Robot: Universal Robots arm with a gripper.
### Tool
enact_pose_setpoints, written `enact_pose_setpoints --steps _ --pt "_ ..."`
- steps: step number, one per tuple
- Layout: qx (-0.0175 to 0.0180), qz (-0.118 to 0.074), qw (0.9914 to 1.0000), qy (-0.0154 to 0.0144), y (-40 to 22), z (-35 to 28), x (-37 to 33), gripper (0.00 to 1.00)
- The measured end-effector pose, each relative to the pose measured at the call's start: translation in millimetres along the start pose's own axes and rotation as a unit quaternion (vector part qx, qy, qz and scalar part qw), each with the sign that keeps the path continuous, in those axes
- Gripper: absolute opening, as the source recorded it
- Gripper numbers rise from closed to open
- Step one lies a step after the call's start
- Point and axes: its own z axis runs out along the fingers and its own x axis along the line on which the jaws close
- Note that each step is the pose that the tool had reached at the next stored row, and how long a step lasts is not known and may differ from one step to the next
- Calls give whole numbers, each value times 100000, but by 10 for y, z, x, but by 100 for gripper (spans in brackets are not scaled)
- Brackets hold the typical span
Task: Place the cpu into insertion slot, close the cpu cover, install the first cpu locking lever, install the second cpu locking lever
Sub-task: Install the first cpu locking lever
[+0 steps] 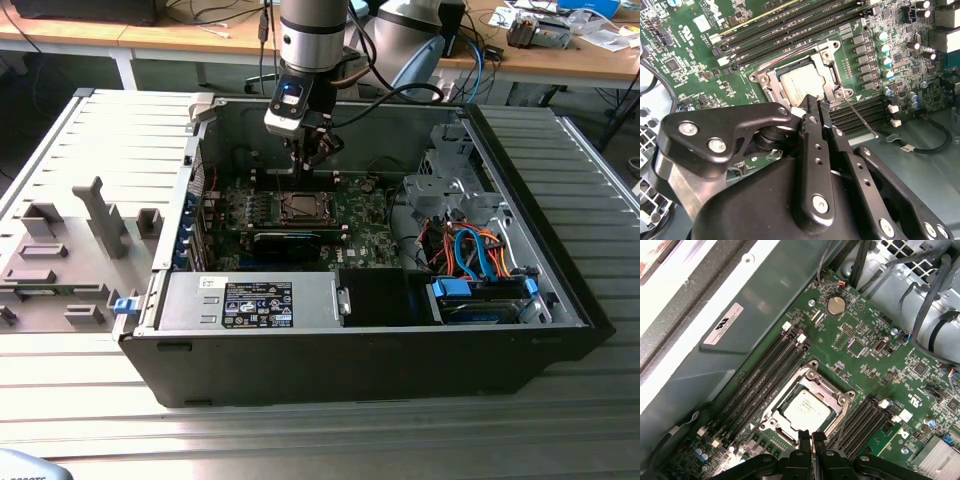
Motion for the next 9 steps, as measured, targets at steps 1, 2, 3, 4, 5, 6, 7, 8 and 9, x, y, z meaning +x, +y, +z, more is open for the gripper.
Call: enact_pose_setpoints --steps 1,2,3,4,5,6,7,8,9 --pt "1 -56 100000 -2 0 0 0 16" --pt "-1 -107 100000 -2 0 0 0 16" --pt "2 -188 100000 -6 0 0 0 16" --pt "-2 -301 100000 -8 0 1 0 16" --pt "-5 -400 99999 -10 0 1 0 16" --pt "-6 -438 99999 -11 0 1 0 16" --pt "-5 -465 99999 -13 0 1 0 16" --pt "-6 -494 99999 -12 0 1 0 16" --pt "-7 -518 99999 -12 0 1 0 16"
